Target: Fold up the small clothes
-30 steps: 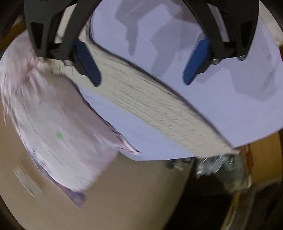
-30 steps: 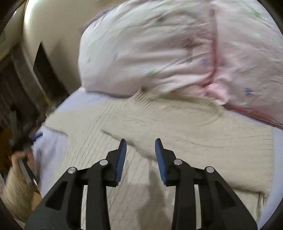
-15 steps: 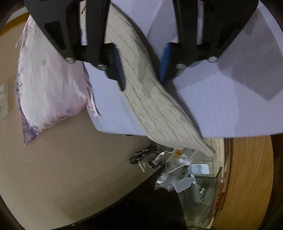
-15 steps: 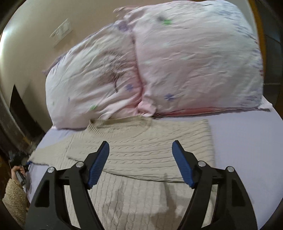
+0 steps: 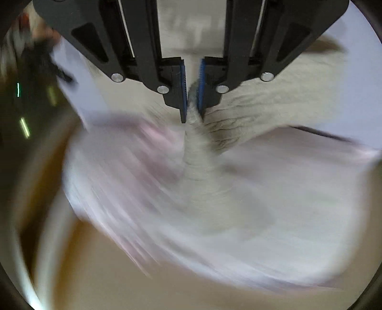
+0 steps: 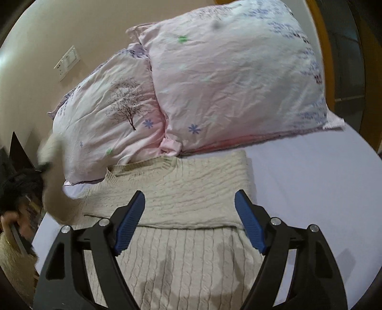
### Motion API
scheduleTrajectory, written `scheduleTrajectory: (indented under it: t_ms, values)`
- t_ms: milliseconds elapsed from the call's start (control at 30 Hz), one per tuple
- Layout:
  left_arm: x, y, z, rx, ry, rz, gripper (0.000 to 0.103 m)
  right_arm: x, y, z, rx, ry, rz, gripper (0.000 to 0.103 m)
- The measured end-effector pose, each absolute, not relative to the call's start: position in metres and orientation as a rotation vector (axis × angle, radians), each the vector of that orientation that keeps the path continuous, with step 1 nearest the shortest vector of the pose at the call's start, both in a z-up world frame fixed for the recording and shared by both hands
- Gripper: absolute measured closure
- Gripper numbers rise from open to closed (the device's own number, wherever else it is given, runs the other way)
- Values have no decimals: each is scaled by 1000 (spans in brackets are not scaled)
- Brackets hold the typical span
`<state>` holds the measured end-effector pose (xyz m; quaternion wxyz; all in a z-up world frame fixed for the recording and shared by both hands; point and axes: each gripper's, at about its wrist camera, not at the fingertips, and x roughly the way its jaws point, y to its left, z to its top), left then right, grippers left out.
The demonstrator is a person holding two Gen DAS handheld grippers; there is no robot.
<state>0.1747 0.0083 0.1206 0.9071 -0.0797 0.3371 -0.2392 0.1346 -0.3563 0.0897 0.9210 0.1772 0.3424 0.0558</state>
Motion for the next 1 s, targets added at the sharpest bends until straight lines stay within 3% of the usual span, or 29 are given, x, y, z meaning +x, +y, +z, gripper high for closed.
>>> scheduleTrajectory:
  t_ms: [67, 133, 367, 500, 633, 833, 933, 967, 1000]
  values:
    - [176, -68, 82, -32, 856, -620, 96, 131, -360, 85, 369, 740, 106, 26]
    - [169, -85, 65, -4, 916, -654, 96, 120, -368, 87, 372, 750, 114, 26]
    - [95, 28, 97, -148, 830, -626, 94, 49, -415, 91, 514, 780, 292, 19]
    - [30, 102, 94, -261, 830, -603, 47, -2, -430, 73, 673, 854, 468, 19]
    - [-35, 157, 69, -422, 869, -586, 46, -47, -434, 49, 747, 977, 506, 21]
    - [-80, 190, 13, -614, 943, -585, 46, -65, -434, -12, 930, 1129, 491, 35]
    - [-74, 170, -15, -623, 1009, -602, 46, -62, -428, -35, 1019, 1137, 550, 50]
    - [-74, 167, -20, -627, 1013, -614, 46, -60, -425, -42, 1044, 1135, 570, 61]
    - [-73, 163, -23, -637, 1015, -627, 47, -59, -422, -46, 1060, 1137, 585, 78]
